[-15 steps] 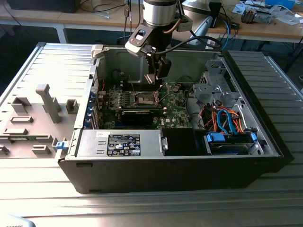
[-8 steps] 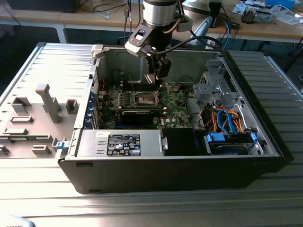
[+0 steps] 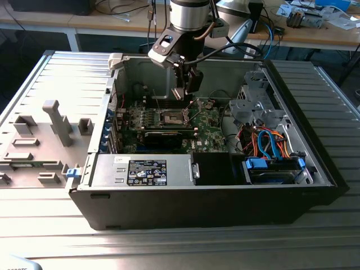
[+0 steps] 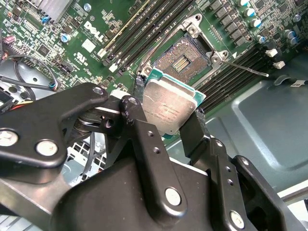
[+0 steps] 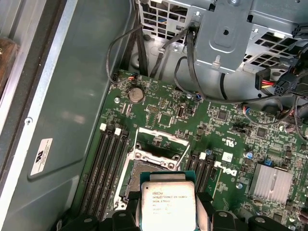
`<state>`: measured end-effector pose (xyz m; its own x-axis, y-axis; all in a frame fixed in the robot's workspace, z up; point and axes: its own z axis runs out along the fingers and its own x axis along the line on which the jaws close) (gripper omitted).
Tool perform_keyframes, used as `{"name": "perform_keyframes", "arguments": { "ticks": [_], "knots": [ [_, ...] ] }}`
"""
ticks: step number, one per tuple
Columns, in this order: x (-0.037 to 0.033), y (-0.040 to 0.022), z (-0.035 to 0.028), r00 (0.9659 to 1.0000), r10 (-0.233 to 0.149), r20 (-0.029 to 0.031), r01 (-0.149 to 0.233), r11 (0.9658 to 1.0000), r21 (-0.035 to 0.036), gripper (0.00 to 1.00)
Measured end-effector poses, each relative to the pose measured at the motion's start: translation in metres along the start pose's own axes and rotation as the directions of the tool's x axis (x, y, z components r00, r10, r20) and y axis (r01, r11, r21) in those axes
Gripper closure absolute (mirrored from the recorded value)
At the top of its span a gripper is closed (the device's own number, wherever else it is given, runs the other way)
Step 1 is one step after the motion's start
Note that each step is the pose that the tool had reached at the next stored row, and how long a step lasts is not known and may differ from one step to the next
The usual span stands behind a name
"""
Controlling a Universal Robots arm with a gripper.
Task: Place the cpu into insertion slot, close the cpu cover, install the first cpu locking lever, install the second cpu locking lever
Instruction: 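Place the cpu into insertion slot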
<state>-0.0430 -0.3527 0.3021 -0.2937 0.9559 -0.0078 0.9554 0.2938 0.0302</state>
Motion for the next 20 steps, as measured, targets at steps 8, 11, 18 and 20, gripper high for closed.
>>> {"name": "perform_keyframes", "arguments": {
  "ticks": [8,11,18,20],
  "knots": [
    [0.0000,0.0000,0.0000,1.0000,0.008,0.0002,-0.008,1.0000,0.0000,0.45],
    [0.0000,0.0000,0.0000,0.9999,0.011,0.0004,-0.011,0.9999,0.0001,0.45],
    [0.0000,0.0000,0.0000,0.9999,0.017,0.0005,-0.017,0.9999,0.0001,0.45],
    [0.0000,0.0000,0.0000,0.9998,0.020,0.0006,-0.020,0.9998,0.0001,0.45]
  ]
}}
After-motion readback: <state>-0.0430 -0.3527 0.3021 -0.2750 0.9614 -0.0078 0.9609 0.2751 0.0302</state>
